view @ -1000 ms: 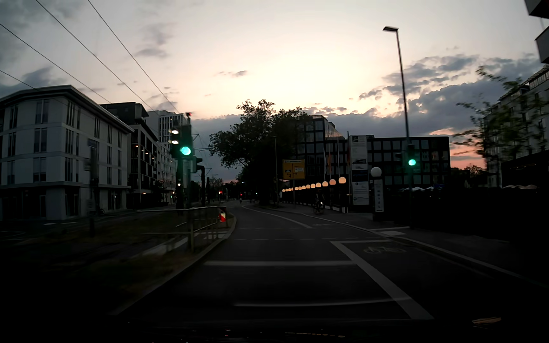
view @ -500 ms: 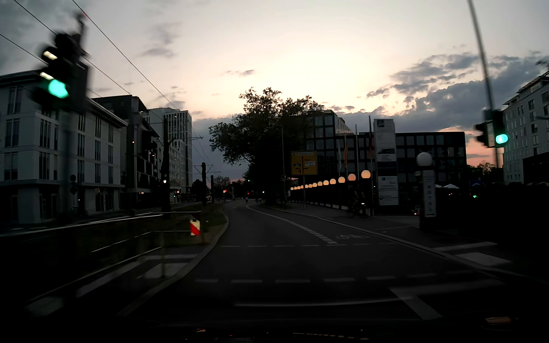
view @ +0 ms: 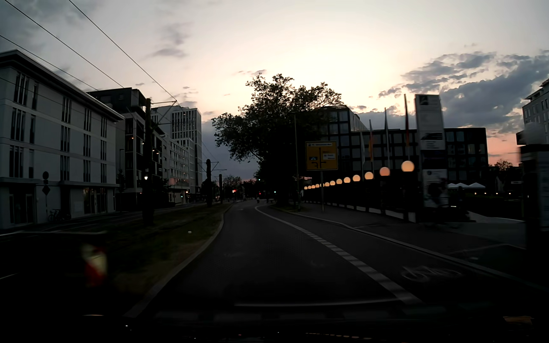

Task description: Follow the waypoints while adhering to traffic rules and regulations

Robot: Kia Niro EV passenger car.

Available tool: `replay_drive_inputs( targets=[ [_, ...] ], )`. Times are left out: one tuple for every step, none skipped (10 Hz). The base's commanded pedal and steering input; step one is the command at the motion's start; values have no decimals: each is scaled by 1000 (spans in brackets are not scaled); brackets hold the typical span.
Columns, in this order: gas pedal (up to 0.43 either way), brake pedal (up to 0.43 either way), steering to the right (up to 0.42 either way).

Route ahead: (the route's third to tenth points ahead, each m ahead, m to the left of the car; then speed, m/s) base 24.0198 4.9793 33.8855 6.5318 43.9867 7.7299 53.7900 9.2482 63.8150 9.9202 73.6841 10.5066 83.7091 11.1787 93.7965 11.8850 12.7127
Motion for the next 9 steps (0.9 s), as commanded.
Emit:
replay_drive_inputs(
  targets=[
    [67,0,-36],
    [67,0,-36],
    [67,0,-36],
    [67,0,-36],
    [67,0,-36],
    [67,0,-36],
    [67,0,-36],
    [67,0,-36],
    [67,0,-36]
  ],
)
